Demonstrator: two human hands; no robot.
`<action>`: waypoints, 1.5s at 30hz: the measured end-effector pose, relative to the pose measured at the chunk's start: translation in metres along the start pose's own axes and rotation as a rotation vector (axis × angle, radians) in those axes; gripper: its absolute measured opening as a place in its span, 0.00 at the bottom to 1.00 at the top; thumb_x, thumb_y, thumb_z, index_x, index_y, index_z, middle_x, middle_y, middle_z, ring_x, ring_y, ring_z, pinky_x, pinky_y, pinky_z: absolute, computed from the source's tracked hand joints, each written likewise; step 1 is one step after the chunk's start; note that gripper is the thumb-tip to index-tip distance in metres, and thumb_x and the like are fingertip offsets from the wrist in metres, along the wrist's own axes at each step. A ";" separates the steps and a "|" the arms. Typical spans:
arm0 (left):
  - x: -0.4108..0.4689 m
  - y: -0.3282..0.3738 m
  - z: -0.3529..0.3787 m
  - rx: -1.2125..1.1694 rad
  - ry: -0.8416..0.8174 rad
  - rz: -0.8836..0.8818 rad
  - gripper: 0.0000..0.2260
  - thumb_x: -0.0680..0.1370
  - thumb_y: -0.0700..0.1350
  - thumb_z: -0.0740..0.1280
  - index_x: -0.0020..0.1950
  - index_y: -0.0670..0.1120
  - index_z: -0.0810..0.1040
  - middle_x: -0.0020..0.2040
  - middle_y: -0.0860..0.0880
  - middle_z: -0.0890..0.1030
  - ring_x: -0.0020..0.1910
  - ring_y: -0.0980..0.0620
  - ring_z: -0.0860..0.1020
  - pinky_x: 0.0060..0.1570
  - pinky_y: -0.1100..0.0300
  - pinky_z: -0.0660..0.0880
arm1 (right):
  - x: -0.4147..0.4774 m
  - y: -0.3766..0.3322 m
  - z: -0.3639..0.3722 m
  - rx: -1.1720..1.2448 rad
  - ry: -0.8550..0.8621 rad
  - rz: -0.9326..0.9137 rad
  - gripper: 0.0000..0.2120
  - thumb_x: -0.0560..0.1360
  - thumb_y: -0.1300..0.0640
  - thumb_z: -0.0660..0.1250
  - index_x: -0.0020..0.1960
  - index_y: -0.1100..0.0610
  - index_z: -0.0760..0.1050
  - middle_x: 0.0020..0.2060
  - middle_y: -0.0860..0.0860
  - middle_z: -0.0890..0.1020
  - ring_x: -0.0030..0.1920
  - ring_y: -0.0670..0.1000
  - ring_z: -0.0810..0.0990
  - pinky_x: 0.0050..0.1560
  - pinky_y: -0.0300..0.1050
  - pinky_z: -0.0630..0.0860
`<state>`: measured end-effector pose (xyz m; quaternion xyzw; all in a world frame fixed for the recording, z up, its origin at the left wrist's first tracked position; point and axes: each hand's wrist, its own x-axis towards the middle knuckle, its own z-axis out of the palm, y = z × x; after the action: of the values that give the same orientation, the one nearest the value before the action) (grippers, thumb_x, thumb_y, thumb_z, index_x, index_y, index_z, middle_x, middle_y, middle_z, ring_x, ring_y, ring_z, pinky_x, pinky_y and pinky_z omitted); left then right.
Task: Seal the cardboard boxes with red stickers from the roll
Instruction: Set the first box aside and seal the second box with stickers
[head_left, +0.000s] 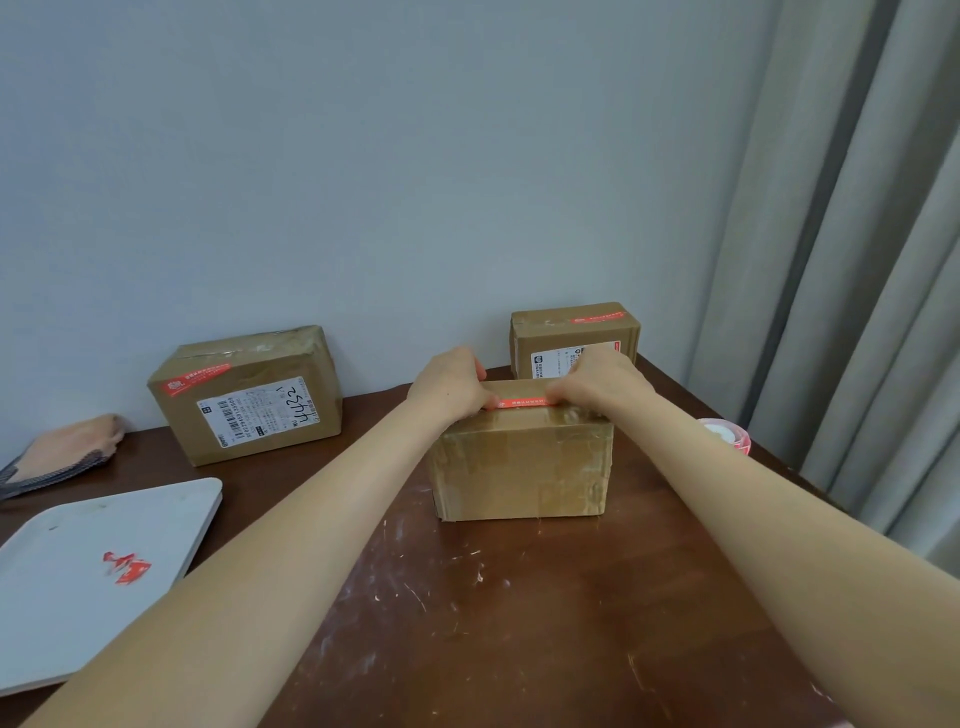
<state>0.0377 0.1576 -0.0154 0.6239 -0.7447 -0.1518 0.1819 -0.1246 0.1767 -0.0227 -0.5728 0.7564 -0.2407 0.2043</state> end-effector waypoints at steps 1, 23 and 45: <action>-0.001 -0.002 0.001 -0.005 0.014 0.007 0.20 0.74 0.47 0.71 0.63 0.44 0.73 0.60 0.46 0.76 0.58 0.48 0.74 0.52 0.57 0.72 | -0.001 0.001 -0.001 -0.004 0.000 -0.016 0.09 0.67 0.55 0.70 0.34 0.56 0.71 0.28 0.50 0.73 0.29 0.50 0.72 0.31 0.42 0.68; -0.044 -0.038 0.027 0.342 0.159 0.371 0.32 0.72 0.64 0.64 0.72 0.49 0.66 0.69 0.52 0.66 0.68 0.52 0.63 0.62 0.57 0.68 | -0.044 0.017 0.017 -0.550 0.099 -0.447 0.34 0.68 0.33 0.67 0.69 0.47 0.69 0.63 0.48 0.69 0.63 0.53 0.67 0.59 0.49 0.71; -0.051 -0.042 0.032 0.213 0.228 0.389 0.29 0.70 0.59 0.70 0.67 0.47 0.72 0.61 0.53 0.71 0.61 0.54 0.69 0.57 0.59 0.71 | -0.052 0.028 0.020 -0.322 0.178 -0.395 0.32 0.64 0.37 0.74 0.62 0.53 0.74 0.55 0.48 0.72 0.58 0.49 0.70 0.51 0.46 0.75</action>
<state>0.0680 0.2008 -0.0673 0.4975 -0.8372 0.0367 0.2239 -0.1211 0.2303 -0.0538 -0.7111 0.6735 -0.2018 -0.0076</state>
